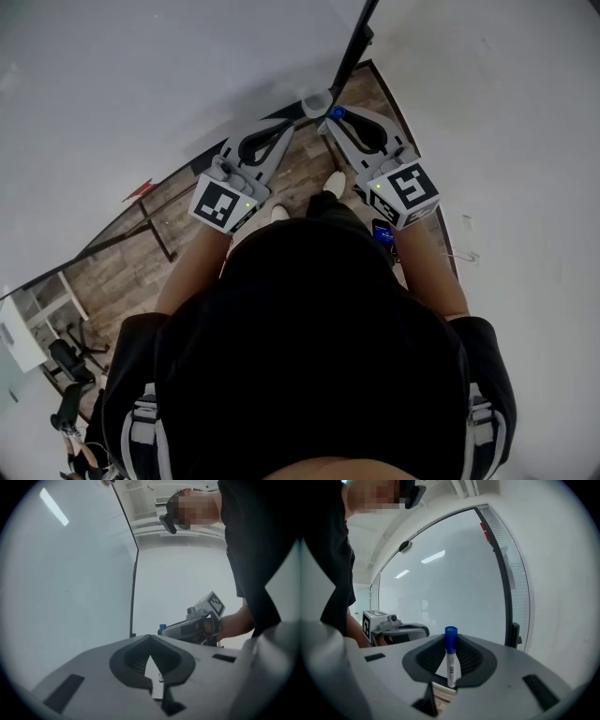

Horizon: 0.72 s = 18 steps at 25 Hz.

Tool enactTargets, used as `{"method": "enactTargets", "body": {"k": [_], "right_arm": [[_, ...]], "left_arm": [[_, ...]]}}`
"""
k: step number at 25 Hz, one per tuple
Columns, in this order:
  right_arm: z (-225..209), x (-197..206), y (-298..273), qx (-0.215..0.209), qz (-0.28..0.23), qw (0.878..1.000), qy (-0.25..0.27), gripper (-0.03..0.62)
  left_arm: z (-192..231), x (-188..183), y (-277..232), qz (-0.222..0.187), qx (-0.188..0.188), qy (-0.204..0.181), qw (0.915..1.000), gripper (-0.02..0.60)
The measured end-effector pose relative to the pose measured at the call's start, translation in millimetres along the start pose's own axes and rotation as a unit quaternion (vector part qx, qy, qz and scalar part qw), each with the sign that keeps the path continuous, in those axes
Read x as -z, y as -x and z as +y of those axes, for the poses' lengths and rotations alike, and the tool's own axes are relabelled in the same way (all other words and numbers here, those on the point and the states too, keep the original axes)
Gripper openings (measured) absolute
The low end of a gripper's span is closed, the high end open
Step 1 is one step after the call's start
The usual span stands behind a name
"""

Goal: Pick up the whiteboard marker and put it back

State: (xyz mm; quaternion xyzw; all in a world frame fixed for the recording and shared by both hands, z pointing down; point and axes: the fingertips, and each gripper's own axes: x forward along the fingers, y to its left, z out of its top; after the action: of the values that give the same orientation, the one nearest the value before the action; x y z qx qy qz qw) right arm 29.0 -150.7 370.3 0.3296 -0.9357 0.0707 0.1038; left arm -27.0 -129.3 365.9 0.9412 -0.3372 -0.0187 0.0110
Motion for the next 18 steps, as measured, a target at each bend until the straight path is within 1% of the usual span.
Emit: {"method": "enactTargets", "body": {"k": [3,5,10,14,18], "right_arm": [[7.6,10.4,8.2,0.012,0.007,1.000,0.013,0.064],[11.7,17.2,13.6,0.015,0.008,1.000,0.010,0.064],[21.5,27.0,26.4,0.013,0.005,1.000,-0.008,0.064],[32.3,29.0,30.5,0.014,0.016,1.000,0.004,0.064],[45.5,31.4,33.3,0.012,0.023,1.000,0.010,0.065]], "left_arm": [[-7.8,2.9,4.5,0.005,0.010,-0.004,0.9999,0.005],[-10.8,4.9,6.0,0.008,0.013,-0.003,0.9999,0.004],[-22.7,7.3,8.4,0.014,0.035,0.006,0.9993,0.005],[-26.3,18.4,14.4,0.026,0.044,0.007,0.9987,0.005],[-33.5,19.4,21.0,0.028,0.053,0.010,0.9982,0.005]]}}
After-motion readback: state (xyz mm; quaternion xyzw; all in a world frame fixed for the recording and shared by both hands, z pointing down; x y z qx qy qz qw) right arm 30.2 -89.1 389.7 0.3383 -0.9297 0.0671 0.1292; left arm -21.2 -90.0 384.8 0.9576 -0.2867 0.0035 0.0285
